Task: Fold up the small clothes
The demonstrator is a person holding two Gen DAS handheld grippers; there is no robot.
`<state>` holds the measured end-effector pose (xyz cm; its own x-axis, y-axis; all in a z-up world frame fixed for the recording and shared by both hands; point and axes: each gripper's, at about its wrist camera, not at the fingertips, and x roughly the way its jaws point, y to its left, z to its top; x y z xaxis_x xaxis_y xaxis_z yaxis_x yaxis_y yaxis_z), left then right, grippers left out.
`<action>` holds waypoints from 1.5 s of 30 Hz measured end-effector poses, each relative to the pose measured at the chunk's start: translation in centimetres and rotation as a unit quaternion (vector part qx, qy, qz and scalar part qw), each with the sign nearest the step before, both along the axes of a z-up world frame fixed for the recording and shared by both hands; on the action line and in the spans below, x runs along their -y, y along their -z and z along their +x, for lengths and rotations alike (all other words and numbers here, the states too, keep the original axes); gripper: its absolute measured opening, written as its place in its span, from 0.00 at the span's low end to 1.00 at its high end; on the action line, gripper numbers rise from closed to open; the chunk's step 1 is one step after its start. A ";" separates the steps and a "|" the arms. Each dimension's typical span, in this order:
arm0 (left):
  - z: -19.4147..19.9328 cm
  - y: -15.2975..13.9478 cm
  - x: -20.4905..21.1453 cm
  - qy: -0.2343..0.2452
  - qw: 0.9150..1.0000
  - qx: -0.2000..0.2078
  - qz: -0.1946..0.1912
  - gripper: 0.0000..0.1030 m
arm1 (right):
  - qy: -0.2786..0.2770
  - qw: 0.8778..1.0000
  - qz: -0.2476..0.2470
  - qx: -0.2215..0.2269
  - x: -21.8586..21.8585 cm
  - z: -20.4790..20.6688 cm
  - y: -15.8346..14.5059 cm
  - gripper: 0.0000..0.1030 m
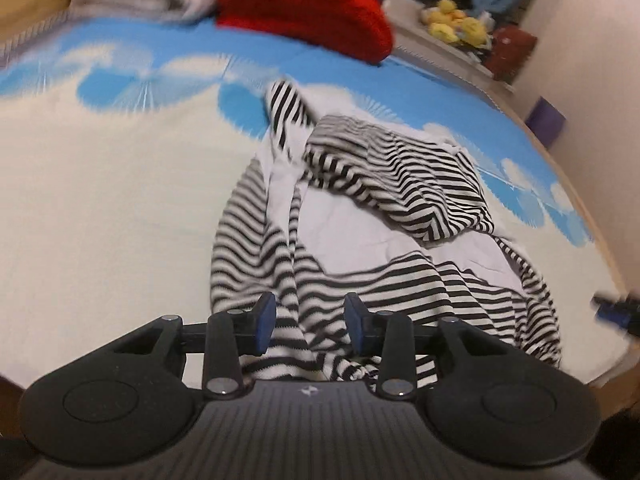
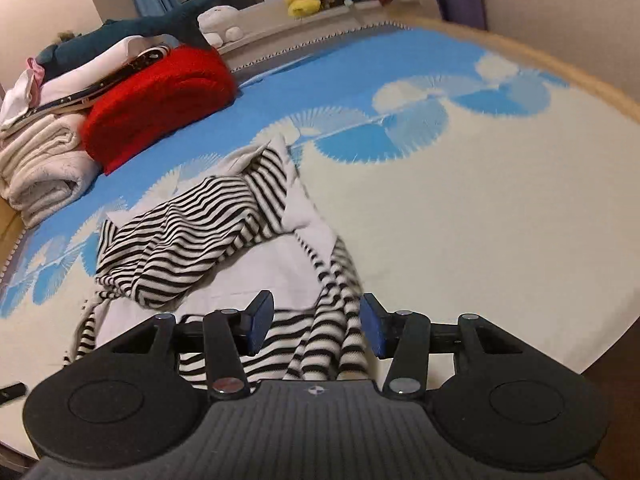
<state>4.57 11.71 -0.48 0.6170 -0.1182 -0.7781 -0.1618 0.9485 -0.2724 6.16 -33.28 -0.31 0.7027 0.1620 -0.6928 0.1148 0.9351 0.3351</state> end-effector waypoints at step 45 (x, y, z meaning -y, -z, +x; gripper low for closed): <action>2.4 7.2 -1.8 -0.029 0.987 -0.154 -0.029 0.28 | 0.003 0.980 0.050 -0.190 -0.3 2.0 7.5 0.19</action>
